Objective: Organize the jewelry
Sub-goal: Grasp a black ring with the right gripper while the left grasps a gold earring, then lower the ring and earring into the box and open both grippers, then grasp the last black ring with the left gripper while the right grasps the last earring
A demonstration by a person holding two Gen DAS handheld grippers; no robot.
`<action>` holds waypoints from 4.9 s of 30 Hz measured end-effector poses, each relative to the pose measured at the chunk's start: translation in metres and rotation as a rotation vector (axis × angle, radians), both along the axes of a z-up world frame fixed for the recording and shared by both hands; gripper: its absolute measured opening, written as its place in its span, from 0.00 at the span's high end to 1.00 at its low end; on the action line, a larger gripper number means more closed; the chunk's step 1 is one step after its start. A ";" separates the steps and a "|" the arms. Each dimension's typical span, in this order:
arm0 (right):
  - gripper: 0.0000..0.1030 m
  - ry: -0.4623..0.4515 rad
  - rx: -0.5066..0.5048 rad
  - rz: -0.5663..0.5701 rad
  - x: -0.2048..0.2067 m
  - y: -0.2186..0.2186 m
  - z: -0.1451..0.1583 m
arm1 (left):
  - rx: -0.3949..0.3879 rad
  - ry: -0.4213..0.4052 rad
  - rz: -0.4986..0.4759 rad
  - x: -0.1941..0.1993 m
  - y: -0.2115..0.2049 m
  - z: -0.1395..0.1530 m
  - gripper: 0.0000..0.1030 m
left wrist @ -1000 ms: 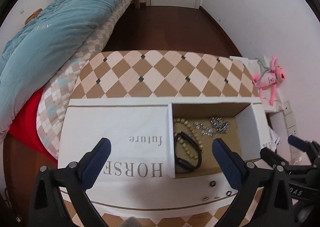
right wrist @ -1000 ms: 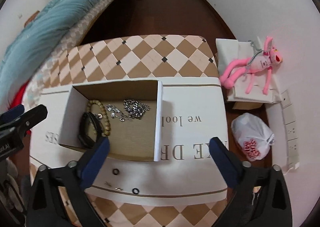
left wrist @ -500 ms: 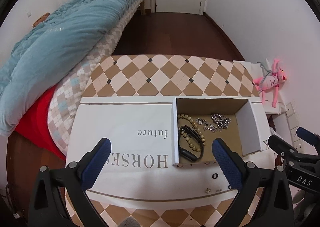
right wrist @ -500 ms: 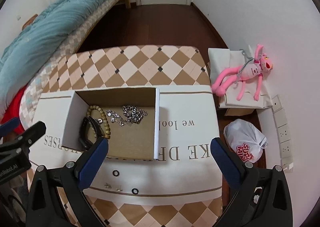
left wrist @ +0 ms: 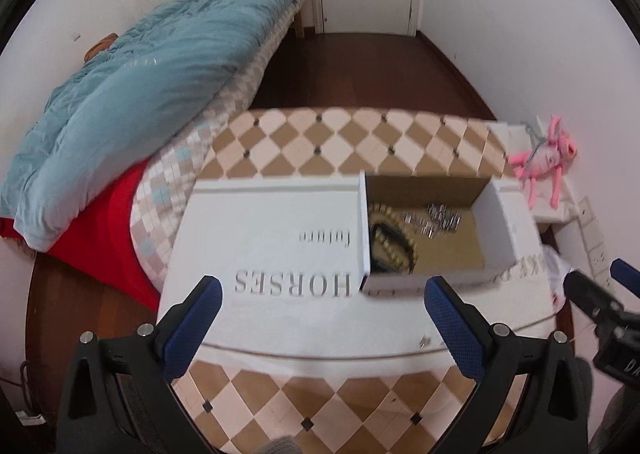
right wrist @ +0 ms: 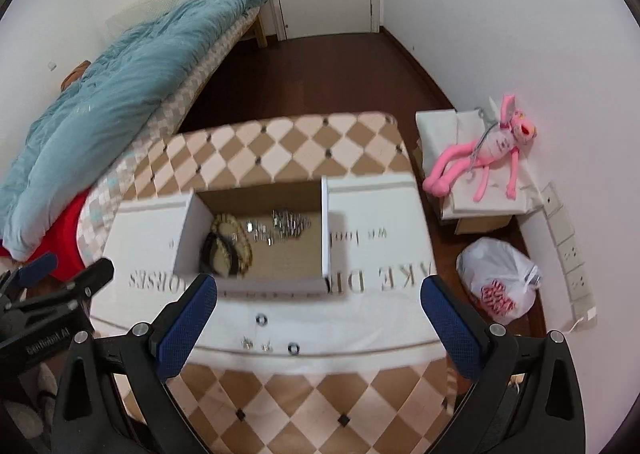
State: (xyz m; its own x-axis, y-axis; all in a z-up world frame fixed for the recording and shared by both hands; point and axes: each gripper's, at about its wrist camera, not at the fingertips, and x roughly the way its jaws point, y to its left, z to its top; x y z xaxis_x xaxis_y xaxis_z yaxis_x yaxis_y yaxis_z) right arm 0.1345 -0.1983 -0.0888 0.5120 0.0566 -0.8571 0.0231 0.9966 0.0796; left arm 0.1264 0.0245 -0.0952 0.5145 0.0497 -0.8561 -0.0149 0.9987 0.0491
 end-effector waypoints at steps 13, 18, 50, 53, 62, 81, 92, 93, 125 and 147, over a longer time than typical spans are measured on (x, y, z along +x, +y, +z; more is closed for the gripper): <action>0.50 0.199 0.065 0.088 -0.025 0.018 -0.155 | 0.061 0.197 -0.024 -0.021 -0.003 -0.128 0.00; 0.61 0.155 0.006 0.132 -0.024 0.032 -0.161 | 0.063 0.221 -0.029 -0.019 -0.004 -0.139 0.00; 0.87 0.137 0.050 -0.034 -0.025 -0.030 -0.145 | -0.030 0.183 -0.343 -0.003 -0.107 -0.139 0.90; 0.87 0.133 0.052 -0.033 -0.025 -0.028 -0.143 | -0.047 0.185 -0.337 -0.003 -0.106 -0.140 0.91; 0.87 0.082 0.108 -0.018 -0.028 -0.022 -0.111 | -0.186 0.157 -0.267 -0.012 -0.066 -0.100 0.96; 0.87 -0.011 0.247 0.052 0.038 -0.006 -0.042 | -0.407 0.094 -0.251 0.078 -0.047 -0.012 0.96; 0.83 0.161 0.197 0.065 0.091 -0.009 -0.070 | -0.285 0.193 -0.231 0.126 -0.065 -0.027 0.59; 0.78 0.163 0.196 0.064 0.091 -0.009 -0.069 | -0.279 0.183 -0.222 0.126 -0.063 -0.025 0.50; 0.00 0.076 0.024 0.039 0.029 0.011 -0.052 | -0.031 -0.021 0.007 0.032 0.005 -0.020 0.00; 0.92 0.141 0.114 0.147 -0.012 0.065 -0.164 | 0.057 0.165 0.084 -0.009 0.038 -0.122 0.00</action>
State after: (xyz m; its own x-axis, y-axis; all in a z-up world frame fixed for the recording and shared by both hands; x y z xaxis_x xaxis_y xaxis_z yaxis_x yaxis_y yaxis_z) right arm 0.1226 -0.1336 -0.2525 0.3665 0.2222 -0.9035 -0.1024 0.9748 0.1982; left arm 0.1178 0.0626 -0.2172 0.3596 0.1370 -0.9230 -0.0849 0.9899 0.1139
